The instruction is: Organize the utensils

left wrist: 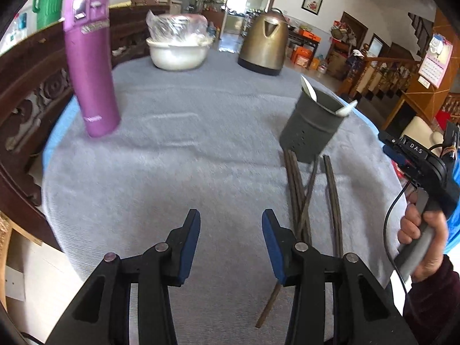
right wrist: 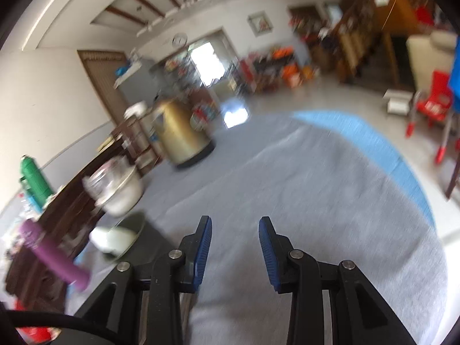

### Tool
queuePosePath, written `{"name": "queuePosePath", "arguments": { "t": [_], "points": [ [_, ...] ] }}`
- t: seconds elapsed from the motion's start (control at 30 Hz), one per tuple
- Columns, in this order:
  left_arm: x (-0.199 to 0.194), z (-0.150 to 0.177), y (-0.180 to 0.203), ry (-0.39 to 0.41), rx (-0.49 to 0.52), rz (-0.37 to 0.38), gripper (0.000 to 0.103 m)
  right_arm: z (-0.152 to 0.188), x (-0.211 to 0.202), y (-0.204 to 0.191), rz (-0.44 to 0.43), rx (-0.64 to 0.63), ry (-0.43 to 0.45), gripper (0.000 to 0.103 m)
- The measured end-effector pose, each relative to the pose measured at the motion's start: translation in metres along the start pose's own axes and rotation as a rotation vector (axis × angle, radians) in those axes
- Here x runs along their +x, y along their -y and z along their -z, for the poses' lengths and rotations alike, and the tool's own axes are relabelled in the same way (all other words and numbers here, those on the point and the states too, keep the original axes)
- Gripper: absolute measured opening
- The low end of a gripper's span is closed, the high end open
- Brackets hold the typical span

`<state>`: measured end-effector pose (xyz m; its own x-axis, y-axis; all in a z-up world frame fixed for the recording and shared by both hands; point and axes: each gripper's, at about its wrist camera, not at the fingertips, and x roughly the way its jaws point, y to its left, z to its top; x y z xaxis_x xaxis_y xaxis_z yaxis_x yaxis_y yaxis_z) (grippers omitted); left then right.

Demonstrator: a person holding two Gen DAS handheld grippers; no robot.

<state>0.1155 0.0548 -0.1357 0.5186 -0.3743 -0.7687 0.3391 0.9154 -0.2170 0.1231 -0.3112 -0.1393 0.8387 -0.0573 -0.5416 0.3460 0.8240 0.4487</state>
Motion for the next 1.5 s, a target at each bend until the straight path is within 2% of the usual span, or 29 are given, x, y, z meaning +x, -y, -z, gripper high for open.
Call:
{"name": "queuePosePath", "arguments": {
  "t": [0.13,0.3,0.43,0.57,0.73,0.9,1.17,1.4,1.5],
  "points": [
    [0.010,0.006,0.009,-0.025,0.019,0.036,0.045,0.013,0.003,-0.006,-0.084,-0.023,-0.181,0.038],
    [0.011,0.011,0.018,-0.029,0.056,0.074,0.045,0.032,0.012,-0.020,-0.142,-0.039,-0.318,0.036],
    [0.014,0.017,0.022,-0.052,0.082,0.091,0.045,0.045,0.024,-0.031,-0.120,-0.062,-0.381,0.031],
    [0.017,0.025,0.026,-0.073,0.103,0.114,0.038,0.054,0.042,-0.037,-0.072,-0.076,-0.434,0.025],
    [0.019,0.029,0.025,-0.095,0.102,0.136,0.028,0.064,0.055,-0.041,-0.036,-0.107,-0.461,0.023],
    [0.025,0.031,0.027,-0.130,0.092,0.165,0.021,0.064,0.057,-0.044,-0.011,-0.139,-0.454,0.022],
    [0.029,0.034,0.030,-0.180,0.062,0.242,0.019,0.061,0.054,-0.042,0.024,-0.153,-0.449,0.022],
    [0.020,0.030,0.023,-0.144,0.029,0.234,0.019,0.057,0.056,-0.039,0.011,-0.105,-0.459,0.022],
    [0.024,0.033,0.022,-0.168,0.035,0.224,0.019,0.057,0.062,-0.042,0.014,-0.098,-0.475,0.023]
  ]
}}
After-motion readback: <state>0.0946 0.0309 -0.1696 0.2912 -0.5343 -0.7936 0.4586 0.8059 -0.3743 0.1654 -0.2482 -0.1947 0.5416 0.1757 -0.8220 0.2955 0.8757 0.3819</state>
